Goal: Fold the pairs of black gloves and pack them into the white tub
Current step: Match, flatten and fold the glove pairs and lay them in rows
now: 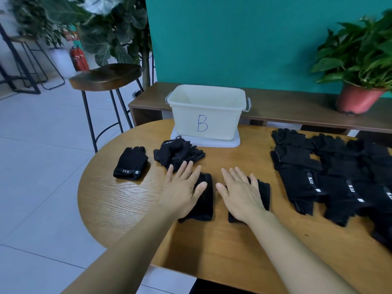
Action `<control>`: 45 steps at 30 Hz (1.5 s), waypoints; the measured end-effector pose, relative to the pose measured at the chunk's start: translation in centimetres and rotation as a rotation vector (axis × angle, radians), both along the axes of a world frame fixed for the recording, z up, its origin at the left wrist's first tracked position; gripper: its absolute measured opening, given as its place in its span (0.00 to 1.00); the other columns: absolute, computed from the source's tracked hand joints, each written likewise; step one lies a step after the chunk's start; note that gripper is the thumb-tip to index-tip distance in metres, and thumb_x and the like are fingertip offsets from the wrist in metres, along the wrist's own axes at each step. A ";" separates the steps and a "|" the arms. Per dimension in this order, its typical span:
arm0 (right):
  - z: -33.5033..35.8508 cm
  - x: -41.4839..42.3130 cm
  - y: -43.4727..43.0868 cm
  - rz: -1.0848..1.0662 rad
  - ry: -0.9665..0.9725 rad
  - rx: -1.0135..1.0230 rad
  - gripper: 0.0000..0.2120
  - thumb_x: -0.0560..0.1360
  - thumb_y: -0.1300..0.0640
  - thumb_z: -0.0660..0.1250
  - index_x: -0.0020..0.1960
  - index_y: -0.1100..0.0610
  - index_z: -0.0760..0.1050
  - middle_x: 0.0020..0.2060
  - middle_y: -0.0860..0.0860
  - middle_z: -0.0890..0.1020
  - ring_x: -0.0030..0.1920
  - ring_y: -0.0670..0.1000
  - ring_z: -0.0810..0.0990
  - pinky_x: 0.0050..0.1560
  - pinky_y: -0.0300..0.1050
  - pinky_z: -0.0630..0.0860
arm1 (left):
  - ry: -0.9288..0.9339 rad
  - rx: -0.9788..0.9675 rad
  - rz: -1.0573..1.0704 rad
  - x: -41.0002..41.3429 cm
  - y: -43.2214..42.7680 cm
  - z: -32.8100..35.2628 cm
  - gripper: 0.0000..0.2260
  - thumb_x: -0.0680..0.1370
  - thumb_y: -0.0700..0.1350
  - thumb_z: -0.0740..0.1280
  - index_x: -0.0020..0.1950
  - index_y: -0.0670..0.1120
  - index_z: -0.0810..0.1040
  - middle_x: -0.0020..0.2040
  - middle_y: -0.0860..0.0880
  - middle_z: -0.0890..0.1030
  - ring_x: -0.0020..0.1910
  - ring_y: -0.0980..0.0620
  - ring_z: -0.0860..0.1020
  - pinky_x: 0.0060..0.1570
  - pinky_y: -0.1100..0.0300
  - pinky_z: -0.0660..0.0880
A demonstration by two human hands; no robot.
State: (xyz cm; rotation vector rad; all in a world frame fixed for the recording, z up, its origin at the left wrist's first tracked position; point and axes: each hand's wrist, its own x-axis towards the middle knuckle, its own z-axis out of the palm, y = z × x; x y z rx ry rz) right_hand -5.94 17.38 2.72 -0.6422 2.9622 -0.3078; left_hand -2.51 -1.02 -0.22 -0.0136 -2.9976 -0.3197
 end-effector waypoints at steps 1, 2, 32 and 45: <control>0.4 -0.2 -0.5 0.017 0.028 -0.015 0.26 0.85 0.44 0.43 0.81 0.51 0.49 0.79 0.51 0.55 0.79 0.50 0.44 0.78 0.55 0.40 | 0.012 0.003 -0.002 -0.1 -0.7 0.5 0.41 0.73 0.68 0.30 0.82 0.53 0.51 0.82 0.51 0.48 0.80 0.55 0.39 0.72 0.53 0.27; 0.8 -0.4 -1.0 0.036 0.054 -0.030 0.25 0.85 0.45 0.45 0.80 0.51 0.51 0.79 0.50 0.58 0.79 0.50 0.46 0.78 0.55 0.41 | 0.021 0.003 0.002 -0.1 -1.4 0.9 0.39 0.75 0.68 0.31 0.82 0.53 0.51 0.82 0.51 0.48 0.80 0.56 0.40 0.72 0.54 0.27; -0.6 -14.1 -17.0 0.078 0.364 -0.122 0.18 0.83 0.47 0.52 0.59 0.49 0.79 0.54 0.45 0.83 0.72 0.51 0.65 0.67 0.47 0.55 | 0.004 0.100 0.213 -11.2 -14.6 0.8 0.22 0.85 0.57 0.49 0.76 0.53 0.66 0.78 0.52 0.65 0.79 0.55 0.57 0.76 0.50 0.39; 1.0 -14.8 -18.7 0.113 0.168 -0.247 0.26 0.77 0.62 0.63 0.72 0.50 0.62 0.57 0.47 0.77 0.66 0.52 0.67 0.72 0.53 0.51 | 0.009 0.422 0.441 -13.4 -13.9 1.1 0.28 0.79 0.55 0.66 0.77 0.52 0.64 0.62 0.54 0.80 0.66 0.50 0.74 0.71 0.47 0.58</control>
